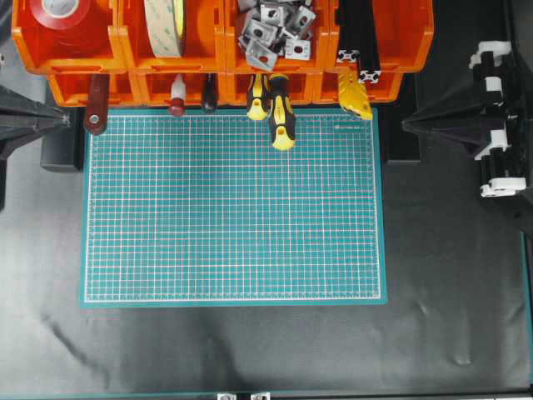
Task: Pick red screwdriver from container rack with left arm.
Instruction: 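Move the left gripper toward the orange rack's left side, then close the left gripper on the brown handle of the putty knife, then pull the putty knife out of the rack and over the mat, then lower the putty knife onto the green mat and open the left gripper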
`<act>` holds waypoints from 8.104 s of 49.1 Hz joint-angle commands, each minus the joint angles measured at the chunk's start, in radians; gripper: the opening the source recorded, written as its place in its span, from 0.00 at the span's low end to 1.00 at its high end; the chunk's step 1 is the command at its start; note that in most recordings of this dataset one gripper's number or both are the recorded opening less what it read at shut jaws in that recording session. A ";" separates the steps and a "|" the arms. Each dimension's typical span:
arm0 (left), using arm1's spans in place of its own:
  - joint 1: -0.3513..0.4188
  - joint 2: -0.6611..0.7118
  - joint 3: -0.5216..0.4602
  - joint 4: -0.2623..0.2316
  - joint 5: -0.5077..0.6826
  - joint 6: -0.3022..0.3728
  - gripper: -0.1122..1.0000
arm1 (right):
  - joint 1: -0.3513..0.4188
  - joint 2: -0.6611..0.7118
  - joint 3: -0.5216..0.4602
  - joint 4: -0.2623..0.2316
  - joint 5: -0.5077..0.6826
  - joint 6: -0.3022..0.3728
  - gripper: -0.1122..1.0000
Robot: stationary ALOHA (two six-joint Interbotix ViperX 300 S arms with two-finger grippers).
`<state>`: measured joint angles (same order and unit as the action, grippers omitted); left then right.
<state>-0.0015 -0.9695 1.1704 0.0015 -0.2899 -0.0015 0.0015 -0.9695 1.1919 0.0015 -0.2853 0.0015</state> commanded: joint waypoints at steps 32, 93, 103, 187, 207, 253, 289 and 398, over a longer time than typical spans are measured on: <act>-0.172 0.261 -0.474 0.080 0.985 -0.015 0.10 | 0.003 0.043 -0.028 0.147 0.098 0.124 0.11; -0.615 0.591 -0.485 0.997 1.629 -0.706 0.10 | 0.018 0.038 -0.025 0.152 0.121 0.245 0.11; -0.615 0.600 -0.505 0.996 1.629 -0.696 0.10 | 0.018 0.038 -0.021 0.152 0.123 0.245 0.10; -0.428 0.569 -0.391 0.988 1.428 -0.701 0.82 | 0.041 0.031 -0.011 0.153 0.127 0.249 0.11; -0.440 0.565 -0.414 0.980 1.414 -0.699 0.43 | 0.052 0.031 -0.011 0.153 0.126 0.249 0.11; -0.848 0.574 -0.894 0.980 1.801 -0.528 0.28 | 0.060 0.031 -0.009 0.153 0.124 0.249 0.11; -0.629 0.862 -0.930 0.980 1.154 -0.259 0.28 | 0.060 -0.012 -0.017 0.163 0.207 0.287 0.11; -0.448 0.881 -0.528 0.974 0.816 -1.141 0.90 | 0.058 -0.061 -0.031 0.161 0.360 0.334 0.11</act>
<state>-0.4326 -0.0522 0.6305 0.9741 0.5292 -1.0922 0.0568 -1.0416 1.1919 0.1626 0.0782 0.3375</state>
